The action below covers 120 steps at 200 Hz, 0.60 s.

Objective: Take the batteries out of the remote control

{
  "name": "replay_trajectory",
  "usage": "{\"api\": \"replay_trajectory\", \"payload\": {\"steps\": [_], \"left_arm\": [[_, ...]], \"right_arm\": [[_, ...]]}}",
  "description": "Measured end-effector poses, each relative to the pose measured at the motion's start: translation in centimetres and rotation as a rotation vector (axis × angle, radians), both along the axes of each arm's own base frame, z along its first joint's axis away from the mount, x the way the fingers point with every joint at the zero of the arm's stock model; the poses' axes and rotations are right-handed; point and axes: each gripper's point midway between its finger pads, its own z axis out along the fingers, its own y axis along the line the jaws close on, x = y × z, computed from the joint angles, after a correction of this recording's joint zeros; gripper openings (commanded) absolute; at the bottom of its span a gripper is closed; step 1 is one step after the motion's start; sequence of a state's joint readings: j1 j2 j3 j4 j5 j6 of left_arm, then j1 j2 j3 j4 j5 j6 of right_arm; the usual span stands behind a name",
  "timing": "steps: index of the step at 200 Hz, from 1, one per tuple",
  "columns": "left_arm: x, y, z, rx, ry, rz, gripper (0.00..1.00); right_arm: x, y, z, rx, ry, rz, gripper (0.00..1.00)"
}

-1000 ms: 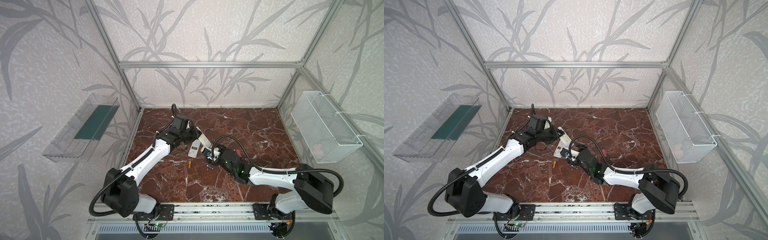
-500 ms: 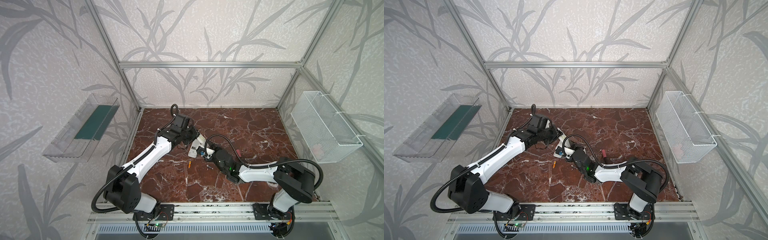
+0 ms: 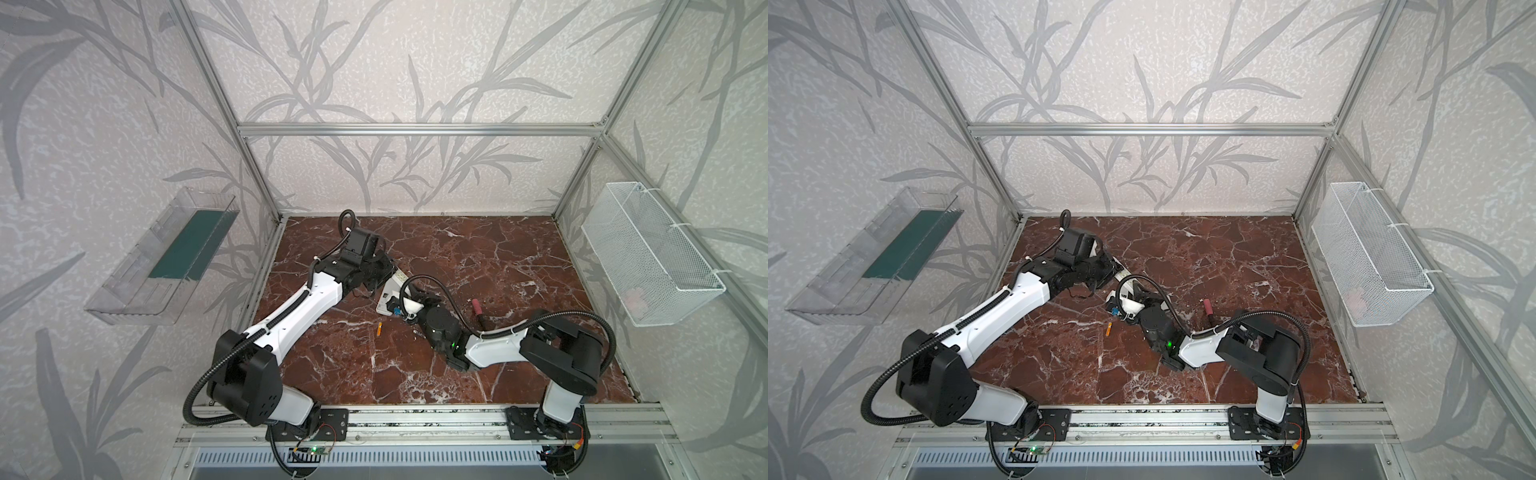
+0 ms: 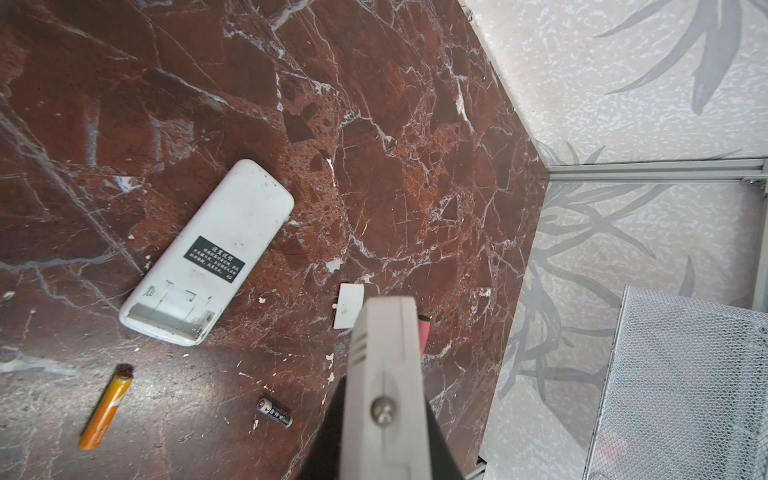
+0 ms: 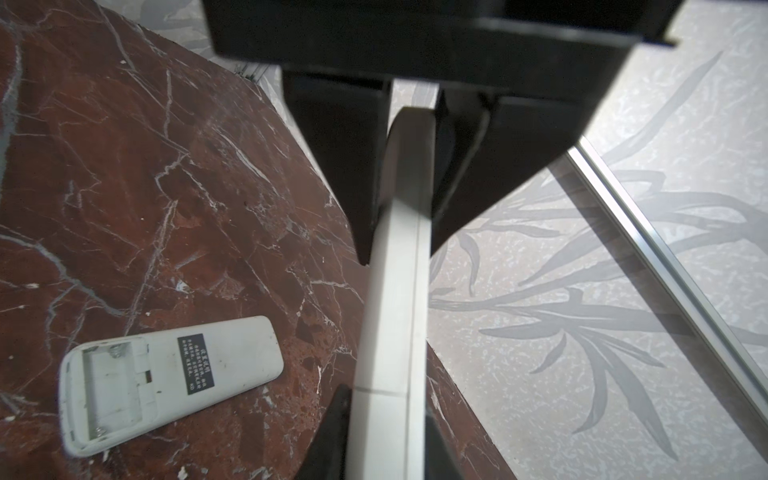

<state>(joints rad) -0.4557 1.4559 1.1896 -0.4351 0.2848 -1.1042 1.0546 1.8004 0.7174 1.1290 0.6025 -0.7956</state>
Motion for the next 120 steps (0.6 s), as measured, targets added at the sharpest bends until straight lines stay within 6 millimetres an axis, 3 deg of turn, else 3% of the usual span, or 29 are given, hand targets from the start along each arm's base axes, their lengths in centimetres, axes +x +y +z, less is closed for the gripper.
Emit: {"api": "replay_trajectory", "payload": {"steps": [33,61,87,102,114,120], "left_arm": [[0.2,-0.2,0.3,-0.016,-0.009,-0.001,0.13],[0.3,-0.7,0.7,-0.052,-0.028,-0.018,0.42],[0.0,-1.0,0.6,-0.091,-0.046,-0.049,0.51],[0.1,-1.2,1.1,-0.106,-0.079,-0.071,0.62],[0.2,-1.4,2.0,-0.117,-0.118,-0.093,0.77],[0.2,-1.5,2.6,-0.126,-0.141,-0.105,0.97]], "right_arm": [[0.2,-0.2,0.4,0.011,-0.036,-0.027,0.14],[0.2,-0.3,0.8,0.018,-0.05,-0.038,0.13],[-0.6,0.4,0.8,0.013,-0.034,-0.008,0.13],[-0.9,0.5,1.3,0.022,-0.019,0.004,0.13],[-1.0,0.4,1.7,0.033,-0.007,0.008,0.13],[-1.1,0.4,2.0,0.04,0.0,0.012,0.13]]}}
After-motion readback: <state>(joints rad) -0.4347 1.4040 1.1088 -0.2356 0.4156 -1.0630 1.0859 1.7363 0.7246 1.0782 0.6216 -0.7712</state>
